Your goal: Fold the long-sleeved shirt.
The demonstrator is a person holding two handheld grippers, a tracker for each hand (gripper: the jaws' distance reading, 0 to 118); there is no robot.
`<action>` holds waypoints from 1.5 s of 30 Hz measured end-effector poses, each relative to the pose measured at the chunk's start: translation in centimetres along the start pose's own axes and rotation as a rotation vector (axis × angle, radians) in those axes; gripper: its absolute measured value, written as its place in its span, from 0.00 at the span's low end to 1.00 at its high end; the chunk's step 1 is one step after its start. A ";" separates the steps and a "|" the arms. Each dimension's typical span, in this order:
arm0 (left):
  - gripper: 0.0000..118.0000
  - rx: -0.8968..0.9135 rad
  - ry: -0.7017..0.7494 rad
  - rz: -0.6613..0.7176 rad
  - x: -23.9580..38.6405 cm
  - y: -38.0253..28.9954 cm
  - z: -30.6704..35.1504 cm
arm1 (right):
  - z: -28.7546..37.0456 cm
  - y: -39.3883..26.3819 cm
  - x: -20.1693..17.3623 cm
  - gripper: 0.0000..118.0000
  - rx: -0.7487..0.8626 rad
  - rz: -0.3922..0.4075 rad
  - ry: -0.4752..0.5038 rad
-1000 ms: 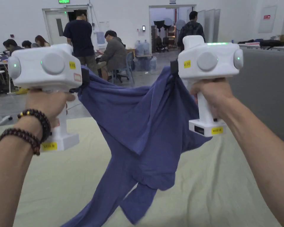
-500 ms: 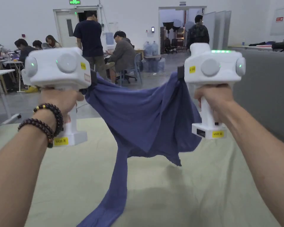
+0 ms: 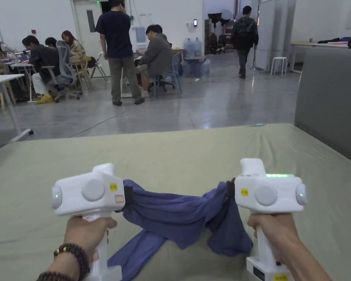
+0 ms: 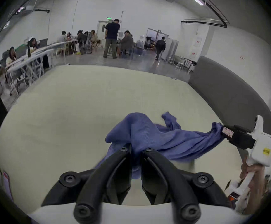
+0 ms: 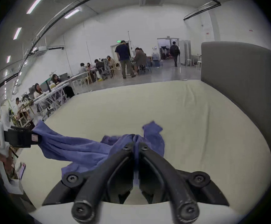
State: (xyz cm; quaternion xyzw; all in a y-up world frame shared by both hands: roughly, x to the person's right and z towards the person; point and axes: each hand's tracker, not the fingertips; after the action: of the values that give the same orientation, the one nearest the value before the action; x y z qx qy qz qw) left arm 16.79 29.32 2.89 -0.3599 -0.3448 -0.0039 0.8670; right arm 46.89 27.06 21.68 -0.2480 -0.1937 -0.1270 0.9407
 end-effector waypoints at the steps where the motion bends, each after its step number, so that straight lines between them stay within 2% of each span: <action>1: 0.03 -0.005 -0.013 0.020 -0.2 -2.2 1.2 | 1.5 -1.7 -0.2 0.01 0.000 -0.002 -0.006; 2: 0.03 -0.019 -0.013 0.061 -0.4 -4.5 2.3 | 3.1 -3.6 -0.3 0.01 -0.001 -0.002 -0.014; 5: 0.03 -0.056 -0.009 0.071 -0.5 -12.8 6.1 | 7.8 -9.5 -0.7 0.01 -0.067 0.033 -0.038; 8: 0.03 -0.200 0.026 0.118 -1.0 -20.8 7.9 | 11.1 -15.1 -0.7 0.01 -0.199 0.038 -0.046; 10: 0.03 -0.330 0.054 0.132 -1.5 -25.0 7.6 | 12.0 -18.5 -0.8 0.01 -0.316 0.085 -0.074; 12: 0.03 -0.412 0.040 0.129 -1.8 -27.5 6.7 | 12.0 -21.2 -0.9 0.01 -0.381 0.119 -0.090; 16: 0.03 -0.342 0.055 0.169 -1.7 -27.9 7.1 | 11.6 -21.5 -0.5 0.01 -0.370 0.077 -0.087; 17: 0.07 -0.333 0.058 0.176 -1.6 -27.6 7.5 | 11.9 -20.9 -0.4 0.09 -0.364 0.073 -0.091; 18: 0.23 -0.337 0.057 0.170 -1.6 -27.0 8.0 | 12.4 -20.2 -0.4 0.27 -0.352 0.074 -0.091; 19: 0.54 -0.336 0.052 0.164 -1.4 -26.6 8.7 | 13.3 -19.4 -0.2 0.56 -0.330 0.074 -0.084; 20: 0.92 -0.326 0.053 0.151 -1.1 -26.3 9.4 | 13.8 -18.7 -0.3 0.93 -0.303 0.084 -0.097; 21: 1.00 -0.286 0.055 0.128 -0.9 -25.7 10.2 | 14.5 -17.9 -0.4 1.00 -0.252 0.097 -0.102; 24: 1.00 -0.241 0.062 0.081 0.1 -23.8 12.5 | 15.4 -15.7 -0.7 1.00 -0.219 0.107 -0.121; 25: 1.00 -0.239 0.064 0.073 0.4 -23.1 13.0 | 15.3 -15.1 -0.9 0.98 -0.231 0.111 -0.119; 26: 0.90 -0.221 0.061 0.063 0.6 -22.7 13.5 | 15.4 -14.9 -1.1 0.76 -0.230 0.121 -0.105; 27: 0.57 -0.159 0.035 0.036 0.8 -22.4 14.1 | 15.7 -14.6 -1.2 0.37 -0.220 0.140 -0.089; 28: 0.04 -0.144 0.034 0.004 1.1 -22.3 13.8 | 15.3 -14.5 -1.6 0.00 -0.222 0.156 -0.106; 29: 0.00 -0.157 0.069 0.009 1.3 -22.1 13.4 | 14.7 -15.0 -2.0 0.00 -0.219 0.146 -0.163; 30: 0.00 -0.161 0.111 0.027 1.4 -21.8 13.3 | 14.4 -15.2 -2.3 0.00 -0.210 0.168 -0.158; 32: 0.00 -0.188 0.071 0.034 0.6 -22.6 12.5 | 14.5 -15.6 -2.1 0.00 -0.241 0.136 -0.075; 34: 0.00 -0.208 0.076 0.081 0.2 -23.4 11.7 | 14.2 -16.3 -2.5 0.00 -0.231 0.127 -0.058; 35: 0.14 -0.215 0.101 0.122 -0.2 -23.9 11.0 | 15.2 -15.8 -2.5 0.00 -0.227 0.135 -0.057; 36: 0.42 -0.242 0.132 0.143 -0.8 -24.6 10.4 | 14.9 -16.1 -2.7 0.00 -0.230 0.147 -0.058; 37: 0.76 -0.270 0.140 0.178 -1.3 -25.1 9.7 | 14.6 -16.3 -2.8 0.00 -0.238 0.154 -0.056; 38: 0.99 -0.309 0.151 0.220 -1.8 -25.7 8.8 | 14.3 -16.5 -2.9 0.00 -0.248 0.161 -0.049; 42: 0.97 -0.307 0.144 0.321 -2.8 -27.0 7.0 | 14.2 -16.3 -2.7 0.00 -0.257 0.166 -0.029; 45: 0.88 -0.337 0.172 0.310 -3.1 -27.3 5.6 | 13.7 -15.5 -2.7 0.00 -0.261 0.181 -0.026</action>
State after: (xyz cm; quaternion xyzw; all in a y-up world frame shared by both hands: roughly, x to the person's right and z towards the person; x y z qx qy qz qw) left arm 4.15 11.85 20.85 -0.5463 -0.2048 0.0410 0.8111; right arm 35.13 21.43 37.96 -0.3862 -0.1647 -0.0625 0.9054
